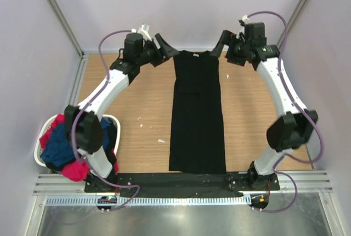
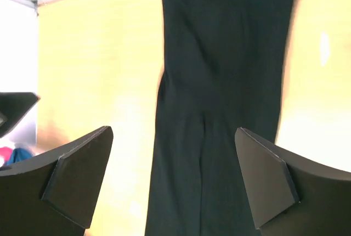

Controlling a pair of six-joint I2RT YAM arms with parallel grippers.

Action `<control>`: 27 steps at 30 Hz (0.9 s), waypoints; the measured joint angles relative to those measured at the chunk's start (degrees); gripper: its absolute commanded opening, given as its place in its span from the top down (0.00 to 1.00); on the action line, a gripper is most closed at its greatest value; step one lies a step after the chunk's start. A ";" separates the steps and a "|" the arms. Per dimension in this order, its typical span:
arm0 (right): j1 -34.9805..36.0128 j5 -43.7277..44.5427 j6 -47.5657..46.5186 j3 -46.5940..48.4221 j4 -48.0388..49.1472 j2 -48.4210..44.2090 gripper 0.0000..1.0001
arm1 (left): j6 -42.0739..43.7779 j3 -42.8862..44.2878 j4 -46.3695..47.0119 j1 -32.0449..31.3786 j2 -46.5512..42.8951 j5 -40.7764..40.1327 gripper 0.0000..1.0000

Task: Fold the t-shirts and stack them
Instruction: Fold the tshirt

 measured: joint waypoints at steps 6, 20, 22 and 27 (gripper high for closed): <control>0.00 0.33 4.07 -31.19 -5.25 -21.66 0.04 | 0.74 -22.82 -13.55 -5.64 -18.69 -0.31 0.35; 0.81 -4.13 10.29 -72.41 -20.06 -52.70 0.24 | -10.05 -54.16 -30.16 -21.64 -36.83 -1.42 0.49; 0.98 -4.55 10.84 -74.23 -20.41 -53.53 0.27 | -12.39 -56.37 -28.96 -23.39 -37.77 -1.49 0.50; 1.97 -5.84 11.43 -78.23 -20.26 -53.55 0.32 | -15.56 -58.25 -25.73 -25.83 -35.54 -1.46 0.55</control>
